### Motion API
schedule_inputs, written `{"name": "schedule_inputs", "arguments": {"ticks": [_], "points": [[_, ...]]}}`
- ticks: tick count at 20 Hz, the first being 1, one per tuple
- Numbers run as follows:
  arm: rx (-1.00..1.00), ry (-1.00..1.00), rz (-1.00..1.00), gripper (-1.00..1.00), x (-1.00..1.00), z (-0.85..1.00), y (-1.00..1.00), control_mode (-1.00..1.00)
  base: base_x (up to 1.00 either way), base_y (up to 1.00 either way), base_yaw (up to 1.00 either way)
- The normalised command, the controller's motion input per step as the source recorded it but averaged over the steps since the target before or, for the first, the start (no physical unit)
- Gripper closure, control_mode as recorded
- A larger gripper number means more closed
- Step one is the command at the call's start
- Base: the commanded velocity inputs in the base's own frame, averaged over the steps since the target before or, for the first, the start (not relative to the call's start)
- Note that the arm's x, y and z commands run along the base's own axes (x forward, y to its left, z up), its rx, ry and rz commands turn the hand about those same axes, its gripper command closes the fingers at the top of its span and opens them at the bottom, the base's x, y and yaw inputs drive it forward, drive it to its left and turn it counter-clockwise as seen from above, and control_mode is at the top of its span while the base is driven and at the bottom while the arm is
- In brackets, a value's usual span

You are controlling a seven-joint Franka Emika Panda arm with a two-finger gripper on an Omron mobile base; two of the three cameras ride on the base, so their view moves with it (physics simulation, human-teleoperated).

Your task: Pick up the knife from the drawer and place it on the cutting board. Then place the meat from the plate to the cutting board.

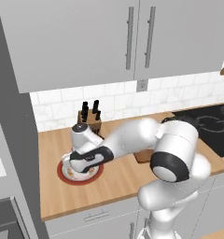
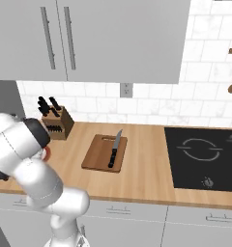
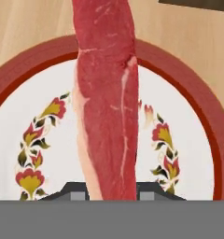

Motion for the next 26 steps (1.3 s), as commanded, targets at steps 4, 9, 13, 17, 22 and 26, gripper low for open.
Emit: {"name": "schedule_inputs", "arguments": {"ticks": [4,9,13,17,22,26], "points": [[-0.02,-0.09,0.00,1.00,-0.33,0.66,-0.57,-1.00,0.00,0.00,0.00],[-0.02,-0.02,-0.04,1.00,-0.07,0.27,-0.89,-1.00,0.00,0.00,0.00],[-0.01,0.00,-0.05,1.00,0.00,0.12,-1.00,-1.00,0.00,0.00,0.00],[0.00,0.00,-0.06,1.00,0.00,0.24,-1.00,-1.00,0.00,0.00,0.00],[0.00,-0.01,-0.09,1.00,0.03,0.03,-1.00,-1.00,0.00,0.00,0.00],[0.01,0.00,-0.06,1.00,0.27,0.00,-0.93,-1.00,0.00,0.00,0.00]]}}
